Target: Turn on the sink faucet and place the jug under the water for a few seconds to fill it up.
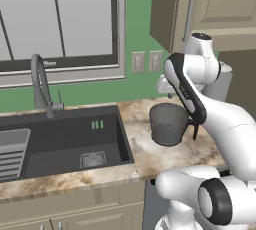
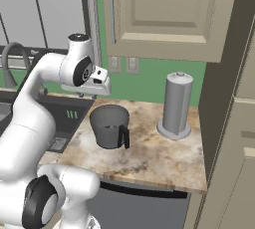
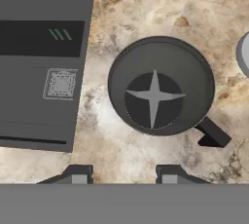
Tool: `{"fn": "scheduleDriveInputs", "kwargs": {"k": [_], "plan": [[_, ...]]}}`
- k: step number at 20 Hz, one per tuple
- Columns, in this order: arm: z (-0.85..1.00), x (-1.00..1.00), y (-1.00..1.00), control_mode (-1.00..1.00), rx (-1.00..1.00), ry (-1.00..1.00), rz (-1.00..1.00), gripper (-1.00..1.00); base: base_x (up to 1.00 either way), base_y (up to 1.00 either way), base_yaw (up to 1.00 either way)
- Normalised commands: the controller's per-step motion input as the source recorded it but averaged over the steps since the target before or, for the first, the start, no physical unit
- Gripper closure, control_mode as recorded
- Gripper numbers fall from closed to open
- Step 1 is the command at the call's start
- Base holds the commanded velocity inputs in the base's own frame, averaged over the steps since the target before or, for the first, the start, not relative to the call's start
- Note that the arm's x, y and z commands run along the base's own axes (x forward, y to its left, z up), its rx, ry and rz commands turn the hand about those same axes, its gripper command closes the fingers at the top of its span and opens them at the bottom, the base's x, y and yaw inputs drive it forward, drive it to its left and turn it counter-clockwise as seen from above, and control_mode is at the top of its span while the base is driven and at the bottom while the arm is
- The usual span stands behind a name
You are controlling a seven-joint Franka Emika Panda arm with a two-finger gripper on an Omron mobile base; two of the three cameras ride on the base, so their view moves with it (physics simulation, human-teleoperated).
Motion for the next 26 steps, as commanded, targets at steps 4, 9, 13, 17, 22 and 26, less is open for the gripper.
{"fn": "scheduleDriveInputs", "kwargs": {"k": [4,9,13,17,22,26], "plan": [[0.0,-0.31,0.19,-1.0,-0.02,-0.06,0.0,-1.0,0.0,0.0,0.0],[-0.38,-0.48,0.53,-1.0,0.01,0.03,0.0,-1.0,0.0,0.0,0.0],[-0.19,-0.15,1.0,-1.0,-0.12,-0.22,-0.01,-1.0,0.0,0.0,0.0],[0.0,0.0,1.0,-1.0,-0.2,-0.48,-0.06,-1.0,0.0,0.0,0.0],[0.04,0.03,1.0,-1.0,-0.09,-0.47,-0.04,-1.0,0.0,0.0,0.0],[0.0,0.24,0.97,-1.0,-0.01,-0.28,-0.01,-1.0,0.0,0.0,0.0]]}}
